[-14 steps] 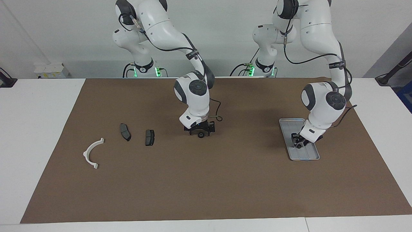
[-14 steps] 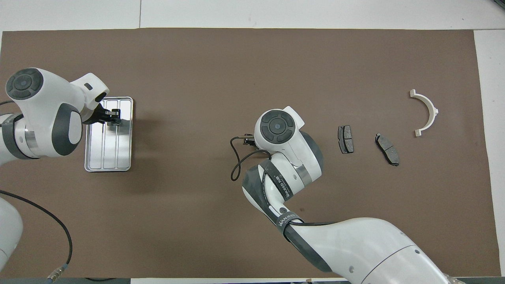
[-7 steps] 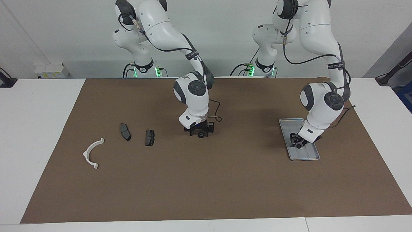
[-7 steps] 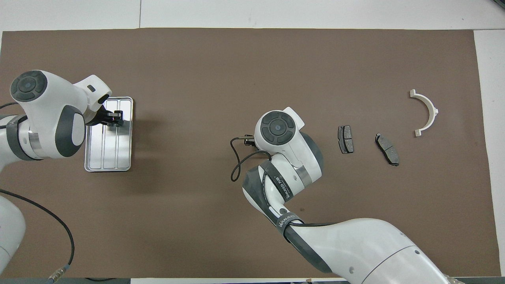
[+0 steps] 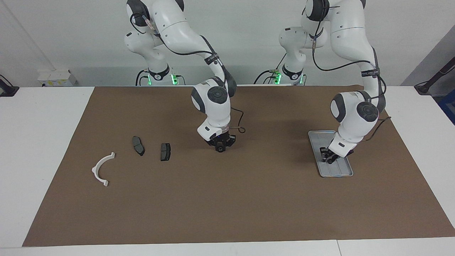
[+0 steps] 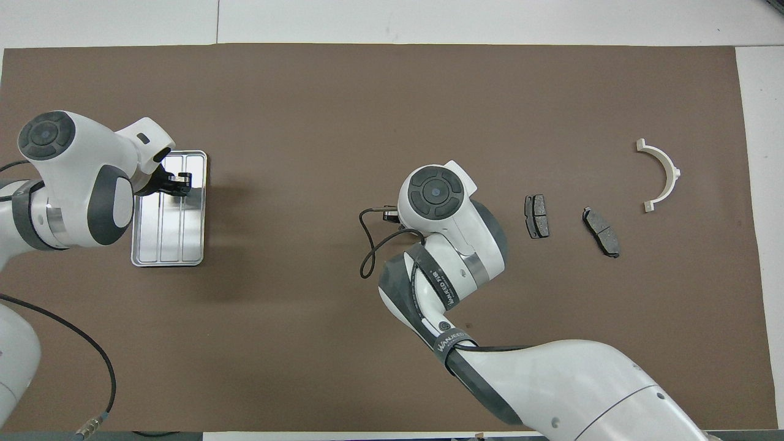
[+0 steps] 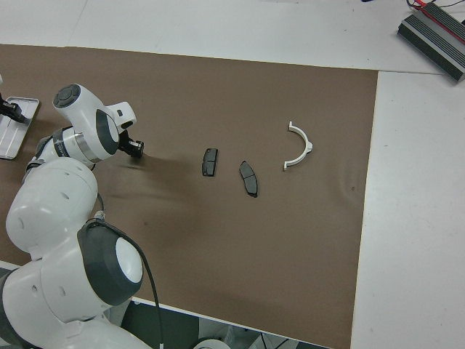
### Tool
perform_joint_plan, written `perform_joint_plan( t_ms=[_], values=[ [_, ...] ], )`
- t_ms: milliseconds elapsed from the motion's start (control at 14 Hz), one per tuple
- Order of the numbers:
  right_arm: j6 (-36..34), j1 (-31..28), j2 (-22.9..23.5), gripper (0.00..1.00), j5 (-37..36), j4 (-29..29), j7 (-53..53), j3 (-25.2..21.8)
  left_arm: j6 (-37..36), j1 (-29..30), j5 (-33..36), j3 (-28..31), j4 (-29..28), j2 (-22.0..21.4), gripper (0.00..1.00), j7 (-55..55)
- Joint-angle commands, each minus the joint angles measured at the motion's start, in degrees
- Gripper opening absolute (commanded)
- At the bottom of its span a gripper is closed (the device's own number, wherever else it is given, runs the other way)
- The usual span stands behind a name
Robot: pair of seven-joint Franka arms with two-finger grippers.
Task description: Place bearing gear from tray to pile
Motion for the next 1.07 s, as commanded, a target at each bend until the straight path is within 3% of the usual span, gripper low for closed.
perform_joint_plan(
  t_ms=[0,215,501,716,1003],
  values=[
    [-4.19,-4.61,-3.94,0.0,-0.32,1.22,-5.66,0.43,0.86,0.3,1.22,0.04,-1.2,-0.47,0.0,-0.15],
    [-5.6,-12.51,-6.85,0.0,-0.32,1.48,-18.45,0.34,-1.76,-0.05,0.96,0.04,1.52,-0.12,0.0,-0.24],
    [-4.99,-28.42,-6.42,0.0,-0.15,1.31,-43.17,0.34,-8.1,-2.23,-2.55,-0.31,7.94,0.41,0.0,-6.54],
    [-4.03,-32.83,-5.45,0.0,-0.15,0.87,-46.8,0.34,-9.68,-7.76,-3.52,-0.31,10.4,0.5,0.0,-16.98],
    [-2.0,-33.19,-4.4,0.0,-0.06,-0.1,-47.08,0.34,-15.91,-19.27,-3.44,-0.14,17.51,2.25,0.0,-35.0]
  ],
)
